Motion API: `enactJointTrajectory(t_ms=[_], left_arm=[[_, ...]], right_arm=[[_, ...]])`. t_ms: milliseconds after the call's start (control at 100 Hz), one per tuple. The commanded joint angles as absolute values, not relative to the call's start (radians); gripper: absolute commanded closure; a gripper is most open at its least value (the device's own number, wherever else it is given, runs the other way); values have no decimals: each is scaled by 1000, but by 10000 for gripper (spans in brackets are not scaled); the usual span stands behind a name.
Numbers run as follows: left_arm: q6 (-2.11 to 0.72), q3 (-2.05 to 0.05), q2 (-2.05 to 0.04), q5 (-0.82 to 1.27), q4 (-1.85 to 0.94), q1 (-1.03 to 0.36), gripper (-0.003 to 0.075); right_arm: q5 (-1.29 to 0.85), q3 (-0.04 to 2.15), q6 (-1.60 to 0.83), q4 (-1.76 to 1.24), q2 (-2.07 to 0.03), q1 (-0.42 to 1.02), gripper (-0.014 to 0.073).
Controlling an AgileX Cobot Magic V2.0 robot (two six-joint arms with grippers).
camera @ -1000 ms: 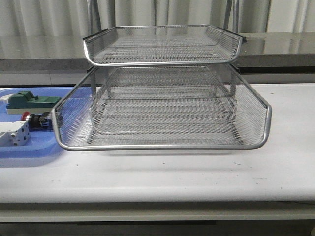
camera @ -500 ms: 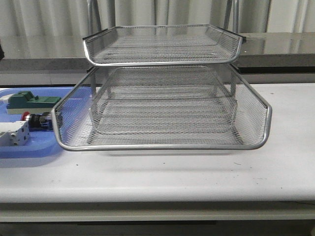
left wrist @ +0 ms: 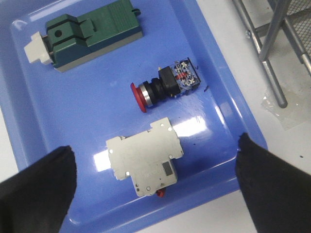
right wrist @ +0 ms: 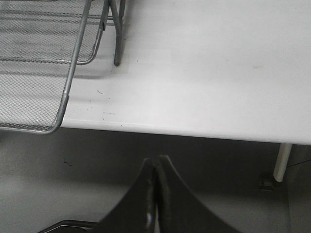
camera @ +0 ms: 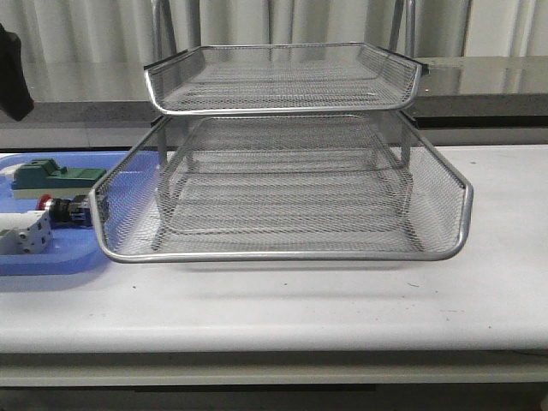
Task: Place button on rack with both arms
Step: 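Lower the left gripper into the blue tray and grasp the red push button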
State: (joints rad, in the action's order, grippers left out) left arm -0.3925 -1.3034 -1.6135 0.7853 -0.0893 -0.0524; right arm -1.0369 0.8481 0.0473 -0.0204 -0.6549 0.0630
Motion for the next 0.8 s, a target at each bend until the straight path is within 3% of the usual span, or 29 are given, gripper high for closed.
enactJointTrajectory(t_ms=[0, 410, 790], left_arm=[[-463, -1398, -1639, 773, -110, -51, 80], [-826, -1799, -1996, 1051, -170, -51, 80], [-1040, -1861, -2137, 1067, -240, -53, 80]], right_arm=[[-986, 882, 44, -14, -655, 62, 664], [-986, 882, 44, -14, -655, 62, 664], [-986, 882, 44, -14, -655, 62, 664]])
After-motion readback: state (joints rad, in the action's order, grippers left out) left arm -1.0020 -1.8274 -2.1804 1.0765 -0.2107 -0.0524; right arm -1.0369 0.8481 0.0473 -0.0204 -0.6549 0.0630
